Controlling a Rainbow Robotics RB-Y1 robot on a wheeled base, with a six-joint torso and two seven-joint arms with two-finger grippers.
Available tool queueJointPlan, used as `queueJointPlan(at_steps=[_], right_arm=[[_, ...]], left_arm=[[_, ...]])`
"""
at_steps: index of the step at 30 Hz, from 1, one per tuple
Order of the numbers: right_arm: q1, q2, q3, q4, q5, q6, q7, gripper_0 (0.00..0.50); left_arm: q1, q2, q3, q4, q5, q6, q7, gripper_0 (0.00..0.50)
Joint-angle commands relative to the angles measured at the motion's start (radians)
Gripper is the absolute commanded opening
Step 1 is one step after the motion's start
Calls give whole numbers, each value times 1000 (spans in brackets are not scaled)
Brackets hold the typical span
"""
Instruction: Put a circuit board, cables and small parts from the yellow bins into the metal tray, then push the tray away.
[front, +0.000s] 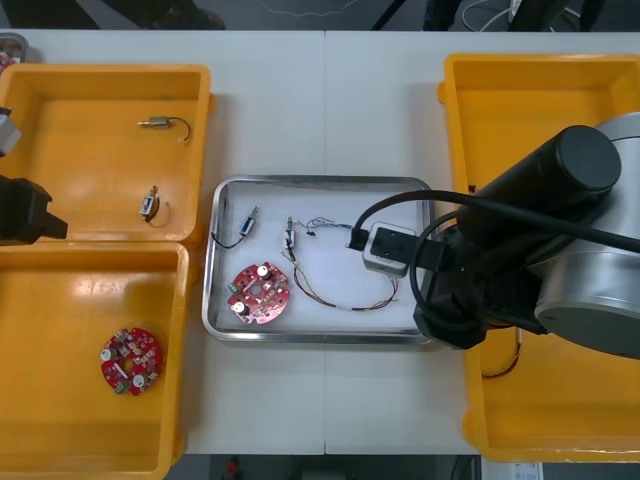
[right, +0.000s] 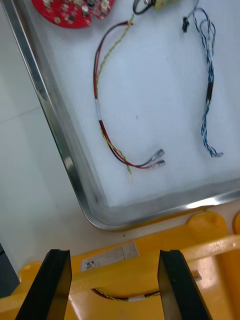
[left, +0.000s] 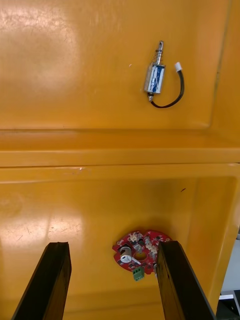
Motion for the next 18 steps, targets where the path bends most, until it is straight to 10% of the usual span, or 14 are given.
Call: queueJointPlan(at_steps=[1,18], right_arm=[[-76,60,119,22,36,-53,67,500],[-162,163,380,245,178,-217,99,500]], left_arm=[[43,41,44,-33,-17,6,-65,500],[112,67,46,-68,-9,6,-91,500]])
